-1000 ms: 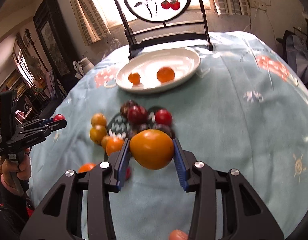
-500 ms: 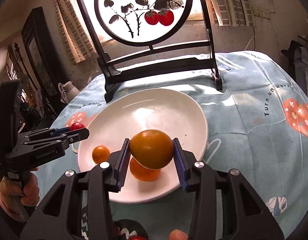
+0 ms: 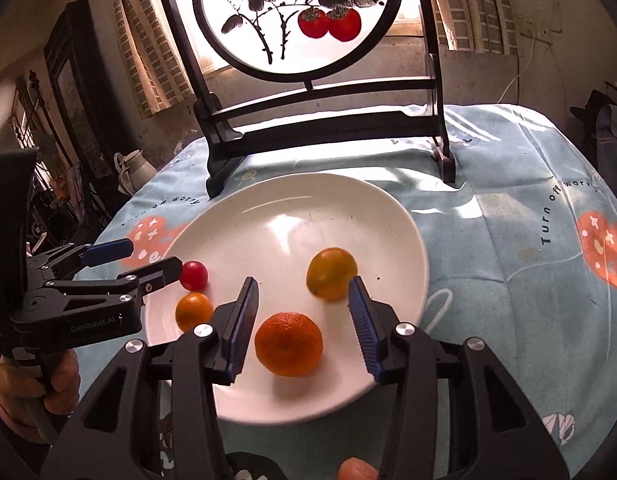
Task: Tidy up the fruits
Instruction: 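Lower the orange and red tomato onto the white plate and release both, then grasp a red tomato with the right tool while the left tool grasps a tangerine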
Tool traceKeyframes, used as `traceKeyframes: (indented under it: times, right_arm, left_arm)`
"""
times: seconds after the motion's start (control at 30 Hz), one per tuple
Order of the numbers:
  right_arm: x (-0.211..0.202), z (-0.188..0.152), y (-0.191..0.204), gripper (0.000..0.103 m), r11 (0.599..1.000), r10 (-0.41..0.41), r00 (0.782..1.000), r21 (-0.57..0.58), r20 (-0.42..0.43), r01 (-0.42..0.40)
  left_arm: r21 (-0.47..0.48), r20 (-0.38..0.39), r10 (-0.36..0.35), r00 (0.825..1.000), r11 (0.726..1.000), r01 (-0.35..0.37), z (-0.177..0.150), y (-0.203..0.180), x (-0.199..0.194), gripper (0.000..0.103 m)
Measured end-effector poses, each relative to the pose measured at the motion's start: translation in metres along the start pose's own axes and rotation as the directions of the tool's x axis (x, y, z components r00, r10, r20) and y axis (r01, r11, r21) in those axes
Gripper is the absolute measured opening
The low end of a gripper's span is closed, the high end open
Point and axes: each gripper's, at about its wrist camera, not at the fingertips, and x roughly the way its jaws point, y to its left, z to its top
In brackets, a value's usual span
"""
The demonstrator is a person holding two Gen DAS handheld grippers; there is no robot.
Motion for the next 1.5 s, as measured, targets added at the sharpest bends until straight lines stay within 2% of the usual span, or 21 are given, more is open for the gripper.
traceKeyframes:
  times: [0.07, 0.17, 0.3, 0.4, 0.53, 0.6, 0.7, 0.87, 0.97, 1.17, 1.33, 1.4, 1.5]
  right_arm:
    - [-0.024, -0.008, 0.006, 0.050, 1.000, 0.017, 1.000, 0.002, 0.024, -0.017]
    - [-0.060, -0.031, 0.016, 0.067, 1.000, 0.020, 0.998, -0.015, 0.064, -0.019]
    - [-0.095, -0.076, 0.027, 0.067, 0.999, 0.019, 0.997, -0.035, 0.079, -0.016]
    - [-0.116, -0.118, 0.035, 0.067, 0.998, 0.029, 0.998, -0.053, 0.060, -0.026]
    - [-0.132, -0.163, 0.061, 0.067, 0.986, 0.038, 0.999, -0.163, 0.023, -0.033]
    - [-0.132, -0.177, 0.071, 0.067, 0.977, 0.082, 0.997, -0.199, -0.007, -0.081]
    - [-0.129, -0.183, 0.079, 0.067, 0.966, 0.129, 0.990, -0.219, -0.049, -0.137]
    - [-0.119, -0.183, 0.078, 0.067, 0.969, 0.123, 0.987, -0.204, -0.104, -0.143]
    - [-0.113, -0.184, 0.078, 0.067, 0.971, 0.107, 0.985, -0.199, -0.135, -0.133]
    - [-0.095, -0.188, 0.082, 0.058, 0.970, 0.078, 0.972, -0.207, -0.222, -0.125]
    - [-0.091, -0.189, 0.085, 0.058, 0.968, 0.065, 0.969, -0.219, -0.237, -0.119]
    - [-0.086, -0.188, 0.086, 0.052, 0.969, 0.062, 0.965, -0.216, -0.253, -0.119]
    - [-0.081, -0.187, 0.088, 0.050, 0.968, 0.062, 0.962, -0.219, -0.265, -0.122]
  left_arm:
    - [-0.005, 0.039, 0.015, 0.999, 1.000, -0.015, -0.013, 0.002, -0.027, 0.093]
    - [-0.014, 0.079, 0.010, 0.997, 1.000, -0.009, -0.043, 0.004, -0.065, 0.098]
    - [-0.030, 0.113, 0.010, 0.994, 1.000, -0.007, -0.099, 0.005, -0.105, 0.098]
    - [-0.036, 0.099, -0.034, 0.994, 0.999, 0.038, -0.146, 0.007, -0.125, 0.098]
    - [-0.035, 0.077, -0.044, 0.996, 0.998, 0.047, -0.197, 0.004, -0.135, 0.098]
    - [-0.055, 0.075, -0.057, 0.996, 0.997, 0.061, -0.213, 0.005, -0.137, 0.098]
    - [-0.096, 0.075, -0.058, 0.996, 0.993, 0.065, -0.223, 0.011, -0.139, 0.098]
    - [-0.150, 0.074, -0.086, 0.994, 0.984, 0.096, -0.225, 0.020, -0.139, 0.100]
    - [-0.146, 0.077, -0.078, 0.994, 0.985, 0.089, -0.225, 0.018, -0.140, 0.100]
    - [-0.145, 0.072, -0.082, 0.994, 0.985, 0.092, -0.224, 0.017, -0.139, 0.100]
    - [-0.144, 0.067, -0.084, 0.994, 0.985, 0.093, -0.225, 0.017, -0.139, 0.100]
    - [-0.145, 0.068, -0.083, 0.994, 0.985, 0.092, -0.224, 0.017, -0.139, 0.100]
    - [-0.144, 0.066, -0.085, 0.994, 0.985, 0.094, -0.225, 0.017, -0.138, 0.100]
